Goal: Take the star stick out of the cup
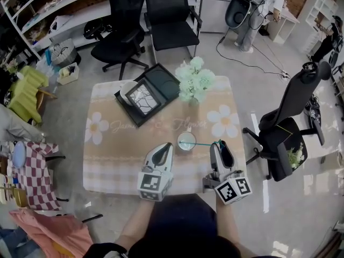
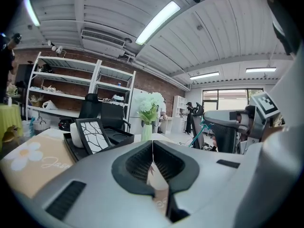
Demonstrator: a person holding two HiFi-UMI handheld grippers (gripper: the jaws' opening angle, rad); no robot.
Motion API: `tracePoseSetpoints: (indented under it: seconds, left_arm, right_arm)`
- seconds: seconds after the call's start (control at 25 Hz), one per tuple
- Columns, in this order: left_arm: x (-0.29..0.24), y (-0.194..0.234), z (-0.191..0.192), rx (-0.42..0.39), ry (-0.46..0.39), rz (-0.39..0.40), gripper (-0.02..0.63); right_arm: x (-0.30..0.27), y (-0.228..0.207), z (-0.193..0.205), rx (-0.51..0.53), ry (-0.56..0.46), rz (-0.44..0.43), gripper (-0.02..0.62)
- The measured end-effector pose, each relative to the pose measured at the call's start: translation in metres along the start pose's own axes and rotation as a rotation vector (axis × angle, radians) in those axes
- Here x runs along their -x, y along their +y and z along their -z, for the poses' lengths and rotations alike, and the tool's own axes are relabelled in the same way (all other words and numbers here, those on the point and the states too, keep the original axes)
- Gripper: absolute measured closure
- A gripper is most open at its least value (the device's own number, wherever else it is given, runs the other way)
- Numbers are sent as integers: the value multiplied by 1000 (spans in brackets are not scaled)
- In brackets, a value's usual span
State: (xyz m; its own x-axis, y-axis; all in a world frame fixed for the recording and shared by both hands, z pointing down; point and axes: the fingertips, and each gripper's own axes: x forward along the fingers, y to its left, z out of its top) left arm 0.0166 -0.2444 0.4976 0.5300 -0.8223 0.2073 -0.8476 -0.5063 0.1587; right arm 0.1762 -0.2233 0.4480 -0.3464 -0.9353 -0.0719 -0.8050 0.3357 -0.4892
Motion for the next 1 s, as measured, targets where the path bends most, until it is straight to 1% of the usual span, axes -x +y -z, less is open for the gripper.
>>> tracePoseSetpoints:
  seconds: [0.04, 0.12, 0.24, 0.36, 0.52, 0.68, 0.8, 1.0]
  left_arm:
    - [1, 1, 1, 0, 2, -5, 595]
    - [3, 5, 4, -2, 5, -18, 595]
    - [5, 9, 5, -7, 11, -35, 595]
    - [5, 8, 4, -2, 4, -30, 595]
    - [8, 10, 6, -4, 5, -35, 595]
    - [11, 15, 4, -6, -2, -46, 595]
    - [13, 16, 2, -7, -6, -48, 595]
    - [13, 18, 1, -31, -26, -43, 595]
  right_arm:
    - [0, 0, -1, 8, -4, 5, 443]
    - [0, 1, -2, 21, -12, 12, 479]
    - [-1, 0, 0, 17, -3, 14, 485]
    - [-1, -3, 5, 24, 12, 37, 492]
    - [-2, -4, 3, 49, -3, 60, 555]
    - [-3, -2, 4, 51, -1, 67, 580]
    - [-5, 2, 3, 80, -2, 58, 580]
    - [-8, 7, 2, 116, -2, 53, 581]
